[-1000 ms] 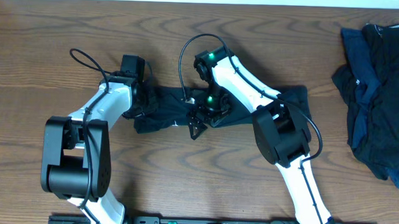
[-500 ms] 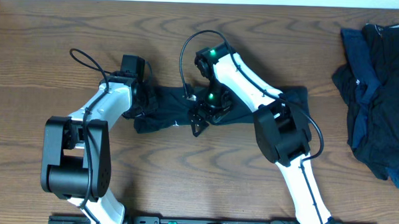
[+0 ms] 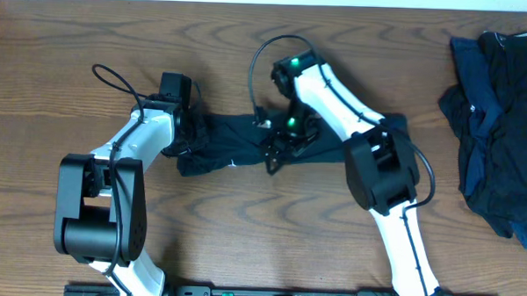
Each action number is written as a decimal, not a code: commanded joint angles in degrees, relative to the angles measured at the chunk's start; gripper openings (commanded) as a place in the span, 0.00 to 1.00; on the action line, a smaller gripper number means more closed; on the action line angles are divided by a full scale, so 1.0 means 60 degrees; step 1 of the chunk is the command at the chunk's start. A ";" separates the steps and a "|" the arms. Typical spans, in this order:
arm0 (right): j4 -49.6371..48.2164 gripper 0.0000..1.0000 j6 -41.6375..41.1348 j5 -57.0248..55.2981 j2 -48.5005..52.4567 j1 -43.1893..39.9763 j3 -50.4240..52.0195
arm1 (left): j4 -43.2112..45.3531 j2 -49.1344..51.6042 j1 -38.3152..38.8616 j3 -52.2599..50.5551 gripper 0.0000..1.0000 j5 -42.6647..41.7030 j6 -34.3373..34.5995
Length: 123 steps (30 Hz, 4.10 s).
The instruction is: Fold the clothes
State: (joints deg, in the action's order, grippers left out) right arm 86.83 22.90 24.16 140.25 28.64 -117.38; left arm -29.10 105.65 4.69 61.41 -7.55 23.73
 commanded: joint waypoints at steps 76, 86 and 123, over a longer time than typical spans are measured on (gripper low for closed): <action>-0.2918 0.99 -0.2197 -0.2189 -0.2925 -0.2994 0.4375 | -0.0095 0.0310 -0.0062 -0.0379 0.27 0.0619 -0.0120; -0.3169 0.99 -0.1909 -0.1912 -0.2925 -0.2998 0.4801 | -0.0095 0.0310 -0.0062 -0.0379 0.31 0.0619 -0.0120; -0.2131 0.99 -0.4564 -0.4637 -0.3534 -0.5034 0.3224 | 0.0051 0.0310 -0.0069 -0.0379 0.33 0.0805 -0.0120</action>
State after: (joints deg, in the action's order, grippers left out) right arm 74.78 -2.90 -2.66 119.96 -0.75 -97.56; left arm -28.73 105.60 4.73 61.39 -7.44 23.57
